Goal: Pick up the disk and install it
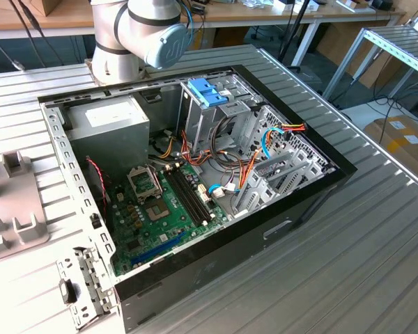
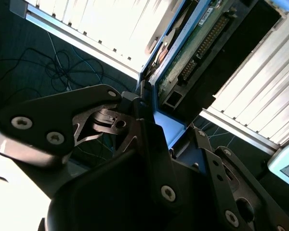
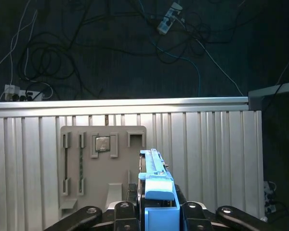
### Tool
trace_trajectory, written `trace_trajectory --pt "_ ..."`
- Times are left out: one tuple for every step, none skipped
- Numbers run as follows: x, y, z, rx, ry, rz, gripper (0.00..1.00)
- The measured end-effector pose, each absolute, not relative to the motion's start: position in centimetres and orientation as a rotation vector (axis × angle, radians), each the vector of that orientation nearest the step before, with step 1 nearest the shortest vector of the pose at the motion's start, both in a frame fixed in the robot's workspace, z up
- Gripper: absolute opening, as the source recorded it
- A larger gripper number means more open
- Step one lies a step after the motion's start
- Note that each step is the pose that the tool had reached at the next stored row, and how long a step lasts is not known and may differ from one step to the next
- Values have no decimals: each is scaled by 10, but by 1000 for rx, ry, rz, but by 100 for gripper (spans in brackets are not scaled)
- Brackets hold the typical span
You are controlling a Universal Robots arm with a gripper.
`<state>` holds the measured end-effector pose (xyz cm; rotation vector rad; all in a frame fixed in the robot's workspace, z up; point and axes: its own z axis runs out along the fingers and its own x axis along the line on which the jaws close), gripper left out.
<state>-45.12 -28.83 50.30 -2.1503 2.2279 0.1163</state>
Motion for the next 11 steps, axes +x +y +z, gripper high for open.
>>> trace_trajectory --pt "-451 -288 504 -2150 2228 116 37" --pt "-451 -288 505 -2150 2228 116 37" --pt "-451 -288 506 -2150 2228 117 37" --pt "-451 -288 506 -2150 2228 117 37" --pt "-451 -288 507 -2150 2228 117 37" --pt "-451 -288 508 -2150 2228 117 37" --pt "-451 -288 508 -2150 2228 117 37" --pt "-451 -288 509 -2150 2228 117 37" --pt "-451 -288 509 -2150 2228 117 37" --pt "-451 -288 510 -2150 2228 117 37" --pt "-451 -288 511 -2150 2228 117 37"
